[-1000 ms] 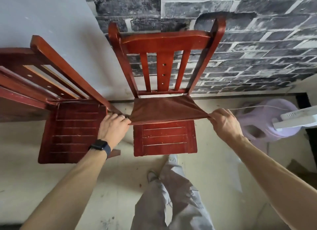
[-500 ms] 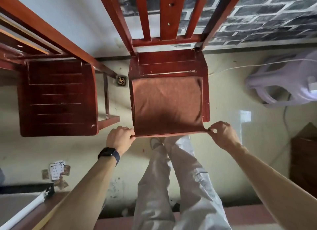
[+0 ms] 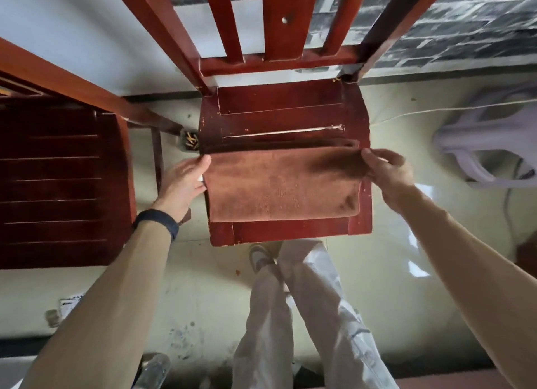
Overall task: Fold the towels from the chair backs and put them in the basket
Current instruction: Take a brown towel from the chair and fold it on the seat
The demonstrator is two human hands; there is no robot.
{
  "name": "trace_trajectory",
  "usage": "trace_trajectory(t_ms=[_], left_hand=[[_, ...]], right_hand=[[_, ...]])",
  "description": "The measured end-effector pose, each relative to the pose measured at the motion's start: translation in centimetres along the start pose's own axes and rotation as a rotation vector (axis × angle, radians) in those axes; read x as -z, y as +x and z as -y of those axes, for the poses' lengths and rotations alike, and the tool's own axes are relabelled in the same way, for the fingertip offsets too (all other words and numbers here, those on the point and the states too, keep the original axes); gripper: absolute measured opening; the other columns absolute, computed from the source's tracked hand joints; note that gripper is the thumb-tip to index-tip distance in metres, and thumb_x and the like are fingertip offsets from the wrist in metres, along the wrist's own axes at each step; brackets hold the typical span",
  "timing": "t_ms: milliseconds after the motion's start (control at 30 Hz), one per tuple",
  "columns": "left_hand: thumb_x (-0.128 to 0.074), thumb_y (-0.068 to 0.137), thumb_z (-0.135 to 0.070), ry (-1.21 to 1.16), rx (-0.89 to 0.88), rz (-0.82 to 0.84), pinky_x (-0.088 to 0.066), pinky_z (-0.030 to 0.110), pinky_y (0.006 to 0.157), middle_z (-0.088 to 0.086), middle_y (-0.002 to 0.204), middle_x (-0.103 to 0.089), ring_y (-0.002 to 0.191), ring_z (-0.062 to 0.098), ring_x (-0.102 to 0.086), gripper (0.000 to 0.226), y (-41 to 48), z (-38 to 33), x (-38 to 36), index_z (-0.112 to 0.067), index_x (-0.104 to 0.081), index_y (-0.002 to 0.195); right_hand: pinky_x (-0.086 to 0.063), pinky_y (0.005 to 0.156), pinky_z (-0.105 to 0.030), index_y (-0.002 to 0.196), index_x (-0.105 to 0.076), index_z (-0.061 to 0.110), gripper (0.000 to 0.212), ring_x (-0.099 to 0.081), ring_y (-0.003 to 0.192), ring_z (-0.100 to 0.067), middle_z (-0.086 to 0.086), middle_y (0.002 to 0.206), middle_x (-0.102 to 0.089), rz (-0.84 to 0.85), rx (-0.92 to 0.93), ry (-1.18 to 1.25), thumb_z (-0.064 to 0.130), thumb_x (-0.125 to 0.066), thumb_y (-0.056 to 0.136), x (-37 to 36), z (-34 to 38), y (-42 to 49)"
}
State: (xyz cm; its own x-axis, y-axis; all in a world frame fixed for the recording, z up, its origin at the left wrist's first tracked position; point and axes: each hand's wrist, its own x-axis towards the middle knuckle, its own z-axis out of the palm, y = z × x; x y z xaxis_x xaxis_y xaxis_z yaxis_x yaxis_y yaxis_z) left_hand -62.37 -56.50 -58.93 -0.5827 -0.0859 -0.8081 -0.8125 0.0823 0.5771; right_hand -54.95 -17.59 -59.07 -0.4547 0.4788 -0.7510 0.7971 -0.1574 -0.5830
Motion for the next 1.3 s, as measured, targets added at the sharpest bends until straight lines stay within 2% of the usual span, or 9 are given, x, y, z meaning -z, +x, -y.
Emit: trace_trajectory(t_ms=[67,200,333,433,633,833,933,1167,1300], left_hand=[[-0.08,0.08,-0.038,0.007,-0.001,-0.099,-0.054,0.031,0.084,-0.005,0.104,-0.073,0.102,0.018,-0.069,0.02,2.0,0.4,-1.1,-0.027,-0.071,0.094],[-0.078,0.083,-0.036,0.123,-0.06,-0.225,-0.055,0.037,0.089,0.0,0.1,-0.071,0.098,0.02,-0.067,0.024,4.4,1.3,-2.0,-0.022,-0.071,0.101],[-0.075,0.086,-0.037,0.319,-0.21,-0.291,-0.049,0.016,0.077,0.0,0.1,-0.071,0.094,0.014,-0.067,0.033,5.0,1.4,-2.3,-0.014,-0.072,0.11],[-0.073,0.086,-0.043,0.414,-0.253,-0.352,-0.039,-0.001,0.058,-0.01,0.085,-0.065,0.074,-0.004,-0.059,0.033,4.9,1.0,-2.7,-0.018,-0.072,0.108],[-0.061,0.089,-0.052,0.606,-0.312,-0.47,-0.04,0.022,0.067,-0.013,0.072,-0.058,0.079,0.017,-0.063,0.031,4.2,0.7,-3.9,-0.026,-0.067,0.106],[-0.049,0.093,-0.052,1.157,-0.812,-0.538,-0.038,0.041,0.093,0.011,0.137,-0.052,0.117,0.031,-0.05,0.053,1.4,3.3,-5.8,-0.021,-0.049,0.136],[-0.044,0.094,-0.055,1.295,-0.905,-0.284,-0.018,0.048,0.117,0.004,0.16,-0.029,0.145,0.031,-0.029,0.064,0.1,6.7,-8.6,-0.026,-0.037,0.151],[-0.027,0.094,-0.067,1.441,-0.89,-0.301,-0.002,0.056,0.119,-0.002,0.167,-0.005,0.153,0.031,-0.002,0.07,4.3,9.9,-8.0,-0.039,-0.012,0.157],[-0.032,0.095,-0.063,1.493,-0.996,-0.216,-0.004,0.057,0.12,-0.004,0.166,-0.009,0.153,0.028,-0.005,0.069,5.7,6.5,-8.9,-0.033,-0.018,0.156]], right_hand=[[-0.047,0.045,-0.025,0.11,-0.067,0.01,0.027,-0.057,0.051,-0.01,0.001,0.074,-0.064,-0.095,0.057,-0.119,0.031,-0.069,0.093,-1.4,-0.4,1.6],[-0.056,0.077,-0.041,0.111,-0.067,0.019,0.025,-0.066,0.084,-0.023,-0.006,0.105,-0.073,-0.182,0.126,-0.3,0.036,-0.064,0.094,-2.8,-0.7,3.2],[-0.059,0.076,-0.046,0.109,-0.064,0.027,0.019,-0.069,0.086,-0.03,0.004,0.101,-0.069,-0.215,0.156,-0.424,0.039,-0.059,0.095,-3.2,-0.6,3.3],[-0.048,0.072,-0.03,0.106,-0.063,0.026,0.017,-0.063,0.082,-0.022,0.009,0.091,-0.063,-0.253,0.227,-0.48,0.038,-0.055,0.096,-3.6,-0.9,3.2],[-0.044,0.075,-0.028,0.101,-0.059,0.029,0.017,-0.064,0.088,-0.025,0.006,0.087,-0.064,-0.324,0.323,-0.506,0.044,-0.054,0.095,-4.1,-2.1,3.0],[-0.042,0.096,-0.047,0.124,-0.058,0.011,0.038,-0.052,0.112,-0.033,-0.013,0.124,-0.056,-0.49,0.672,-0.66,0.038,-0.049,0.097,-5.8,-3.3,-0.8],[-0.029,0.112,-0.048,0.144,-0.048,0.023,0.048,-0.037,0.141,-0.029,-0.007,0.153,-0.042,-0.22,0.847,-0.939,0.043,-0.042,0.1,-8.9,-5.5,-3.0],[-0.007,0.122,-0.058,0.16,-0.012,0.036,0.066,-0.007,0.156,-0.018,0.0,0.169,-0.008,-0.136,0.981,-1.284,0.062,-0.029,0.101,-6.8,-9.0,2.7],[-0.008,0.12,-0.065,0.16,-0.008,0.036,0.073,-0.003,0.156,-0.02,0.001,0.17,-0.004,-0.266,0.717,-1.154,0.067,-0.03,0.099,-6.3,-10.7,0.6]])
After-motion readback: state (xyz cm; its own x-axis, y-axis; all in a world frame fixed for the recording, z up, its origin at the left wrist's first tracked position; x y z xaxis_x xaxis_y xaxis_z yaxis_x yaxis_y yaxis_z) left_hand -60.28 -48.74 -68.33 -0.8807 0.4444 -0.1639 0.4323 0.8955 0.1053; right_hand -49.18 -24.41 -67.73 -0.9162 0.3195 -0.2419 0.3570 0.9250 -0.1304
